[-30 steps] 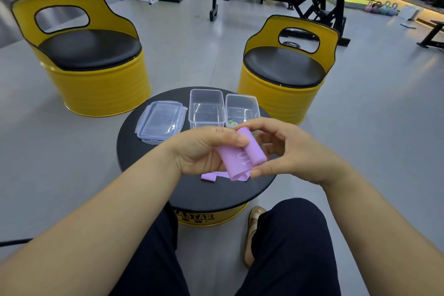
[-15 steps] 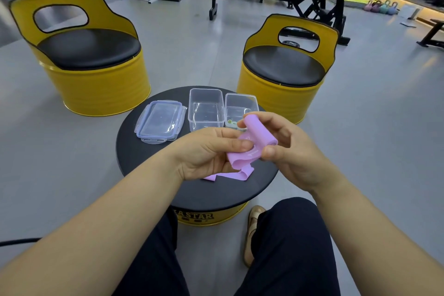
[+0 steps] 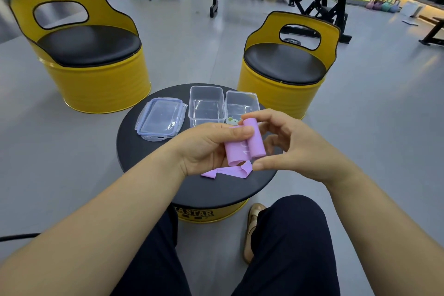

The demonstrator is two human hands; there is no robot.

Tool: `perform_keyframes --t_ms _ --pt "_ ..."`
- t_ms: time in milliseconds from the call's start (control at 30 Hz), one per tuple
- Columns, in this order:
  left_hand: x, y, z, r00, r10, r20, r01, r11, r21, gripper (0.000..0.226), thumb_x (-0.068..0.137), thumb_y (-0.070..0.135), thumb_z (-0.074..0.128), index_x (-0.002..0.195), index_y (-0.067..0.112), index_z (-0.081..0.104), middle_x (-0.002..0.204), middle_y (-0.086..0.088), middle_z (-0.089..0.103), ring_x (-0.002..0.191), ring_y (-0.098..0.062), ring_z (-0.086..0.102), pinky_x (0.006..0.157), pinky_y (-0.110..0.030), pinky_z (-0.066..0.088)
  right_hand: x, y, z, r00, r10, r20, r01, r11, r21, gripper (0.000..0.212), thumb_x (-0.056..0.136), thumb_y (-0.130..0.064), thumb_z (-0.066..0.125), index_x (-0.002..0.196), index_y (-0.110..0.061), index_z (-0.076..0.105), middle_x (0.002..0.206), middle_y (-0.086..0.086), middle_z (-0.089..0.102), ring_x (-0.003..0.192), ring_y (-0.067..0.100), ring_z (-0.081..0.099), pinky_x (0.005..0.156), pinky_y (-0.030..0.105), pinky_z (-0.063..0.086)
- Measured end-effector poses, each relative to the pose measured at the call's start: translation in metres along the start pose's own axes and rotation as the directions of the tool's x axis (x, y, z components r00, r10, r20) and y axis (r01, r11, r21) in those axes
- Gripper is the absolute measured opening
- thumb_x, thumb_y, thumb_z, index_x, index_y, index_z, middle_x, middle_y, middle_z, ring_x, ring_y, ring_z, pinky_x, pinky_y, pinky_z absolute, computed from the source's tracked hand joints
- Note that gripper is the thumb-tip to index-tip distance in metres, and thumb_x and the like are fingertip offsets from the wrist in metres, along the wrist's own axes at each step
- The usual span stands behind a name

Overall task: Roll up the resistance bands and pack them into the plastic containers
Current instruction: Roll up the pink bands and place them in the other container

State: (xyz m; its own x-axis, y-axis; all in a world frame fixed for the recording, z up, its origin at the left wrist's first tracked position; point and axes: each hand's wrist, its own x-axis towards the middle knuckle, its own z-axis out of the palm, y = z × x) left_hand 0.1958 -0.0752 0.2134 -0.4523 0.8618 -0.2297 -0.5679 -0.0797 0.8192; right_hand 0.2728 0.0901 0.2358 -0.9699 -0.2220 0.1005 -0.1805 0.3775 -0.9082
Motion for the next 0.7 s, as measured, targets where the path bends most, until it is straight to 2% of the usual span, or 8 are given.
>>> perform_keyframes --t_ms 67,233,300,433,533,700 --pt "-0.0008 0.0017 0.0002 1.0 -0.013 -0.007 0.013 1.0 0.021 0.031 0.079 0.016 0.063 0.102 -0.003 0.06 0.091 -0.015 0.066 0.078 -0.022 0.068 0.067 -0.028 0.057 0.0005 -0.0015 -0.0018 1.0 -0.011 -0.013 0.01 0.999 -0.054 0.061 0.059 -0.02 0.081 0.112 -0.034 0.055 0.103 0.013 0.06 0.078 0.015 0.053 0.07 0.047 0.047" --pt "-0.0035 0.0061 0.002 0.999 -0.036 -0.012 0.036 0.998 0.051 0.017 0.082 0.013 0.061 0.094 0.0 0.06 0.077 -0.011 0.068 0.067 -0.018 0.067 0.063 -0.027 0.057 0.0017 0.0009 -0.0041 0.995 -0.097 -0.002 0.095 0.981 -0.166 0.061 0.06 -0.036 0.081 0.114 -0.031 0.055 0.115 -0.003 0.056 0.096 0.02 0.054 0.07 0.039 0.049" --pt "-0.0021 0.0057 0.001 0.999 -0.037 -0.018 0.038 0.996 0.076 0.016 0.082 0.013 0.062 0.09 0.0 0.062 0.077 -0.011 0.068 0.068 -0.019 0.067 0.064 -0.027 0.057 0.002 0.0014 -0.0033 0.995 -0.101 -0.001 0.1 0.983 -0.156 0.06 0.06 -0.037 0.079 0.115 -0.031 0.055 0.115 -0.001 0.057 0.096 0.019 0.054 0.07 0.039 0.05" --pt "-0.0013 0.0024 -0.0009 0.999 -0.03 -0.032 0.033 0.993 0.115 0.018 0.077 0.016 0.064 0.076 0.0 0.071 0.078 -0.013 0.068 0.069 -0.02 0.068 0.065 -0.028 0.058 0.0018 0.0016 -0.0031 0.998 -0.068 0.004 0.068 0.985 -0.157 0.061 0.058 -0.029 0.084 0.113 -0.032 0.056 0.11 0.0 0.061 0.085 0.006 0.055 0.072 0.039 0.051" --pt "-0.0013 0.0011 -0.0002 0.999 -0.029 -0.036 0.032 0.994 0.102 0.017 0.076 0.014 0.062 0.073 0.001 0.072 0.075 -0.013 0.069 0.067 -0.02 0.069 0.06 -0.027 0.056 0.0012 0.0014 -0.0051 0.998 -0.064 0.028 0.068 0.977 -0.2 0.061 0.06 -0.026 0.082 0.114 -0.032 0.055 0.111 0.0 0.062 0.089 0.008 0.056 0.074 0.037 0.052" --pt "-0.0007 0.0016 -0.0005 0.998 -0.038 -0.047 0.043 0.992 0.115 0.015 0.078 0.013 0.064 0.075 0.001 0.072 0.077 -0.013 0.069 0.069 -0.021 0.068 0.064 -0.029 0.057 0.0001 0.0011 -0.008 0.997 -0.078 0.026 0.082 0.968 -0.236 0.059 0.06 -0.027 0.081 0.113 -0.032 0.055 0.107 -0.002 0.062 0.09 0.009 0.057 0.074 0.036 0.052"
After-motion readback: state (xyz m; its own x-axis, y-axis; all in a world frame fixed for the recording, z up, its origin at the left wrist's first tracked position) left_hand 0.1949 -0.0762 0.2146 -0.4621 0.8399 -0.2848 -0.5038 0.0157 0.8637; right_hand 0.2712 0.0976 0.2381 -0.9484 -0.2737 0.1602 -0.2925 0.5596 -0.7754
